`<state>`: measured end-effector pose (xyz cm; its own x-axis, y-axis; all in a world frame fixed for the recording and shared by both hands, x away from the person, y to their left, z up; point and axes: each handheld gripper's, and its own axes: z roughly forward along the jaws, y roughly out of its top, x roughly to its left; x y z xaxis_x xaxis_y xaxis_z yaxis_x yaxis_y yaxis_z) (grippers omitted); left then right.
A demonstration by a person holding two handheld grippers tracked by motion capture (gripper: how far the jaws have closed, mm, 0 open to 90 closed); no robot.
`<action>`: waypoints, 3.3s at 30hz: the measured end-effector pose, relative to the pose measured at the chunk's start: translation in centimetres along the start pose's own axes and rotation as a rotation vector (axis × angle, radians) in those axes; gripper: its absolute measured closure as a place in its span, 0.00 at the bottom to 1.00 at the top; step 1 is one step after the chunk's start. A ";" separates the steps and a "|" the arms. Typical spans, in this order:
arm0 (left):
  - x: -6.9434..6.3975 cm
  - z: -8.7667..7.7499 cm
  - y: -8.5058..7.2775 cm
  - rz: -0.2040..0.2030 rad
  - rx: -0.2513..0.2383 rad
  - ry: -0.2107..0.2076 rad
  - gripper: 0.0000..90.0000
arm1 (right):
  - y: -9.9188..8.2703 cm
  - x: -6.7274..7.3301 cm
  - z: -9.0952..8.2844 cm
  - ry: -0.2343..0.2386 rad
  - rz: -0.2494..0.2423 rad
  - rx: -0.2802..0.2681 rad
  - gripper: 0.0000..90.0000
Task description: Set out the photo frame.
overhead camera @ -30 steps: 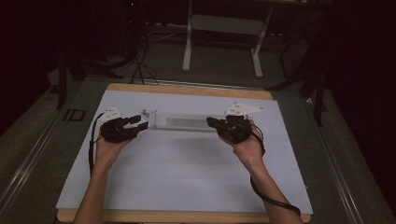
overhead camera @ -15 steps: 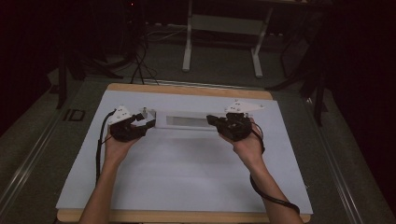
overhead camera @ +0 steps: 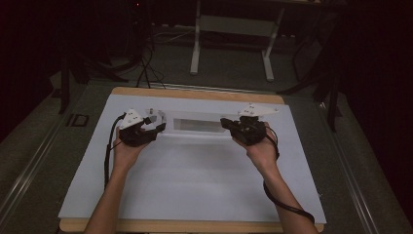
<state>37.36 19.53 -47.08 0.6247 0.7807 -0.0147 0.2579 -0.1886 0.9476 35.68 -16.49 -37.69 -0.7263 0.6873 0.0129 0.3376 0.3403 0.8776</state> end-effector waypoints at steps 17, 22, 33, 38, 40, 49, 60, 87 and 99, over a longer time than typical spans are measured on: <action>0.4 0.5 0.4 -0.010 -0.002 0.020 0.55 | -2.8 -2.3 -0.4 -0.094 -0.003 0.044 0.92; 0.5 0.7 0.6 -0.022 -0.001 0.025 0.55 | -3.9 -3.5 -0.8 -0.119 0.024 0.059 0.90; 0.9 1.1 0.9 -0.034 0.006 0.032 0.55 | -5.3 -5.6 -1.1 -0.164 0.057 0.065 0.83; 0.9 1.2 1.0 -0.039 0.006 0.033 0.55 | -5.8 -6.2 -0.9 -0.186 0.064 0.075 0.79; 1.0 1.3 1.0 -0.041 0.005 0.032 0.55 | -6.0 -6.5 -0.8 -0.188 0.067 0.075 0.75; 1.1 1.4 1.0 -0.051 0.001 0.031 0.55 | -6.3 -7.3 -0.2 -0.214 0.061 0.080 0.65; 1.3 1.6 0.9 -0.067 -0.003 0.034 0.56 | -6.4 -7.7 0.2 -0.236 0.071 0.068 0.62; 1.4 2.1 0.6 -0.081 -0.025 0.011 0.42 | -7.0 -9.4 2.7 -0.147 0.084 -0.025 0.51; 1.2 2.9 0.3 -0.077 -0.050 -0.009 0.39 | -7.1 -9.5 2.8 -0.137 0.103 -0.034 0.51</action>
<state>40.37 18.66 -47.71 0.6110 0.7864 -0.0905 0.2686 -0.0984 0.9582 41.87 -23.63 -45.38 -0.5998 0.7991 0.0401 0.3840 0.2435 0.8906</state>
